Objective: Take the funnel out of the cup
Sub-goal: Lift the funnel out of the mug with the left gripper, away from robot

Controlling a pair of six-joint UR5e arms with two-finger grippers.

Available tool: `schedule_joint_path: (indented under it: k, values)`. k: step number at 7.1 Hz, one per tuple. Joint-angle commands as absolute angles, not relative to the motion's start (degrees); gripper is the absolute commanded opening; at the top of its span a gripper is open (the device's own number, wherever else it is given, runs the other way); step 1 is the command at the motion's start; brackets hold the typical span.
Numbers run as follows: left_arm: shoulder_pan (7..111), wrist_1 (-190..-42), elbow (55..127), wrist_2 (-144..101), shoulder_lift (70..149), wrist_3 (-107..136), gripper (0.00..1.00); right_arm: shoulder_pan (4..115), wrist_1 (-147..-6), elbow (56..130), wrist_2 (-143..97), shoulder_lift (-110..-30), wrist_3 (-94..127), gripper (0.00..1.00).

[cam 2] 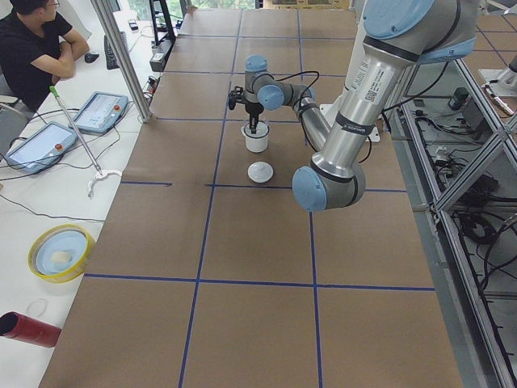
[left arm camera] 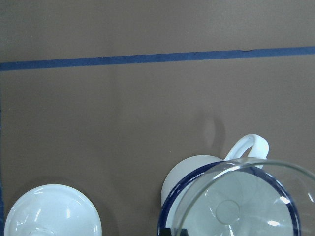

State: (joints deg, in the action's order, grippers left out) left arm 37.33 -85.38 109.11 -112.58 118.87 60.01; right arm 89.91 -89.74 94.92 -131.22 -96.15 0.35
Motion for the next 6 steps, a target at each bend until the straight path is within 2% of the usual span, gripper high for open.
schedule_joint_path:
  k: [1, 6]
  values:
    - [39.36, -79.93, 113.97, -112.85, 118.91, 59.5, 0.0, 89.91, -89.74, 94.92, -131.22, -96.15, 0.35, 1.0]
    - [46.05, -79.35, 120.76, -114.44, 120.84, 58.97, 0.0, 89.91, -89.74, 94.83, -131.22, -96.15, 0.35, 1.0]
